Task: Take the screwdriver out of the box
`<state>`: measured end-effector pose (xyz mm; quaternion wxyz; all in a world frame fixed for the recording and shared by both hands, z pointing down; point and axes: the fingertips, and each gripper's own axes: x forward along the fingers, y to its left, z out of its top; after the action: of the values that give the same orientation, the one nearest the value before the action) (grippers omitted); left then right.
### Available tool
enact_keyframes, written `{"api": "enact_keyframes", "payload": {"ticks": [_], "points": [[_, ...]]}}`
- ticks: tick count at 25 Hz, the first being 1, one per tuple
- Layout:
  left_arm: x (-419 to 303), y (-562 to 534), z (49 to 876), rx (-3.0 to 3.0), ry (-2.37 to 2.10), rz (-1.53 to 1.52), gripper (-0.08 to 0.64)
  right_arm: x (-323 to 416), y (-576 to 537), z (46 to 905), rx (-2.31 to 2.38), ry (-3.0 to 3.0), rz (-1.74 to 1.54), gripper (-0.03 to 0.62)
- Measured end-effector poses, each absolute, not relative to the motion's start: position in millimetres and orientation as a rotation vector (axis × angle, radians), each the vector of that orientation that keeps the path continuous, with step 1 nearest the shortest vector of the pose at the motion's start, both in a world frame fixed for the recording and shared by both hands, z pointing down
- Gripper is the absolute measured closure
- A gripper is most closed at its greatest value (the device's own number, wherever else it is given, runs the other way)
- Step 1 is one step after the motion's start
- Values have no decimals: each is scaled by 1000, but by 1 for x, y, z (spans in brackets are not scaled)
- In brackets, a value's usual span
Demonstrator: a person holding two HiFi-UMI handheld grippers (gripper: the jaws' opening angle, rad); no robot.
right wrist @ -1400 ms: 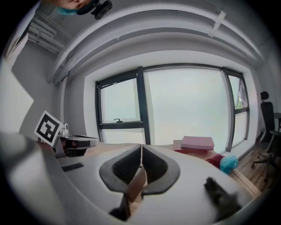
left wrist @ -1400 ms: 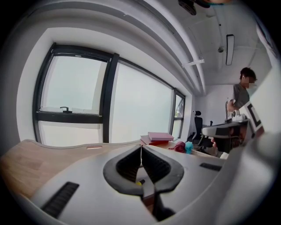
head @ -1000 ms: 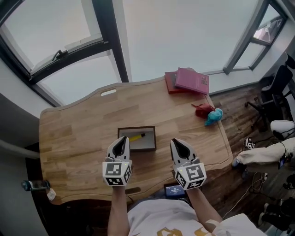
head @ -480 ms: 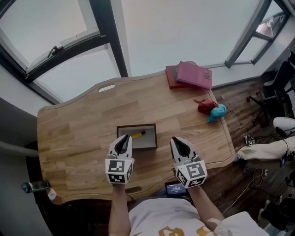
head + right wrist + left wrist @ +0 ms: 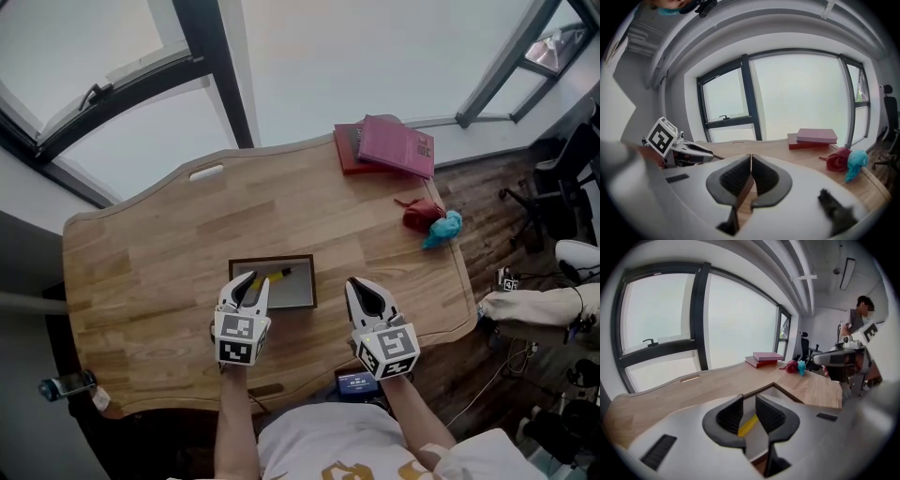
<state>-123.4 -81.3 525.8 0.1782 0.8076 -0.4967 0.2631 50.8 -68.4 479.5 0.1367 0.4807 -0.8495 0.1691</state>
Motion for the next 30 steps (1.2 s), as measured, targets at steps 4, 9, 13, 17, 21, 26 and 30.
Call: {"api": "enact_keyframes", "payload": {"ticks": [4,9,13,17,21,26,30], "points": [[-120,-93,538,2295,-1305,826,472,45,-80,491,1363,-2453,529,560],[-113,-93,559,2310,-1158,957,448,37,-94,504,1332,-2444,544,560],[-110,-92,567,2314,-1069,1058,448,34,-102,510,1312,-2435,546,560],[-106,-91,576,2319,-958,1184,448,34,-110,520,1301,-2419,560,560],[-100,-94,582,2331,-873,1273,448,32,-120,526,1291,-2413,570,560],[-92,-94,592,2323,-780,1371,448,30,-127,534,1277,-2406,590,560],[-89,-93,601,2303,-722,1433,440,28,-131,539,1270,-2405,598,560]]}}
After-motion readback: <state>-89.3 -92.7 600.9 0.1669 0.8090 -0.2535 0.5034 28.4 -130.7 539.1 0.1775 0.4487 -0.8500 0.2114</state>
